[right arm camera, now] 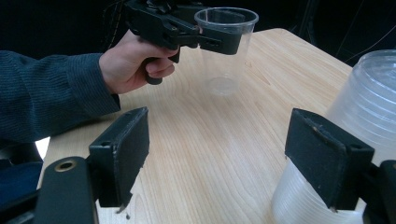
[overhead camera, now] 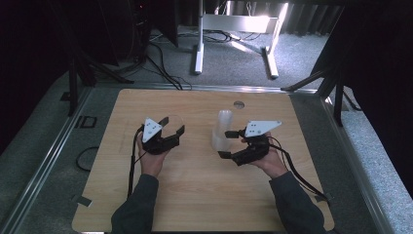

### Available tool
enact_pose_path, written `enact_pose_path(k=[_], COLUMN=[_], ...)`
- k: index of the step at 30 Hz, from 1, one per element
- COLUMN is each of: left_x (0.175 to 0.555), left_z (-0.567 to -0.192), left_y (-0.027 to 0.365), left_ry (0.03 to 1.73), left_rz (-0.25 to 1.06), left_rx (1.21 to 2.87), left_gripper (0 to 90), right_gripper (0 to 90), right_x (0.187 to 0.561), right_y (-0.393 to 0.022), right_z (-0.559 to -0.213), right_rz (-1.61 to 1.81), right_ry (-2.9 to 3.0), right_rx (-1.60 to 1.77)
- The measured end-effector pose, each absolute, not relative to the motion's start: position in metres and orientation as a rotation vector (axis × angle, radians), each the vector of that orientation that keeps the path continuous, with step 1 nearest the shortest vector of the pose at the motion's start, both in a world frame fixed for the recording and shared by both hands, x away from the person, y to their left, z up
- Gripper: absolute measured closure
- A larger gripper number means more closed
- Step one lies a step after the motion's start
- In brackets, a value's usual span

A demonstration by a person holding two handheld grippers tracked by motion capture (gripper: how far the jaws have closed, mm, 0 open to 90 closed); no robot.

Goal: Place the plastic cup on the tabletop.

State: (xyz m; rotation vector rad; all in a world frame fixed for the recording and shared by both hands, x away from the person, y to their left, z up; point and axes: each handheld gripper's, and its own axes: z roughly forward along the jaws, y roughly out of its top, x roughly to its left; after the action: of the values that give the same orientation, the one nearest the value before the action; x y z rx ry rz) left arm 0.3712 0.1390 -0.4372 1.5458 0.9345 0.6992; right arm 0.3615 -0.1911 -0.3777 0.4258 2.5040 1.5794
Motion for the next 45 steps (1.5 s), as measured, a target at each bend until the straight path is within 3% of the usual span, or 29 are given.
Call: enact_pose_path(k=[26, 45], left_x=[0.383, 0.396], left_z=[-0.454, -0.472], left_y=[0.148, 0.148], left_ry=[1.018, 1.088], left_rz=[0.765, 0.72], left_rx=[1.563, 1.556], left_gripper=[28.7, 28.4], right_gripper=[21.7, 21.6], right_x=[0.361, 0.361], right_y=[-0.192, -0.193], right_z=[-0.377, -0.376], right_rz=[1.578, 1.583], right_ry=[2.502, 2.496], right_rx=[0.428, 0.426])
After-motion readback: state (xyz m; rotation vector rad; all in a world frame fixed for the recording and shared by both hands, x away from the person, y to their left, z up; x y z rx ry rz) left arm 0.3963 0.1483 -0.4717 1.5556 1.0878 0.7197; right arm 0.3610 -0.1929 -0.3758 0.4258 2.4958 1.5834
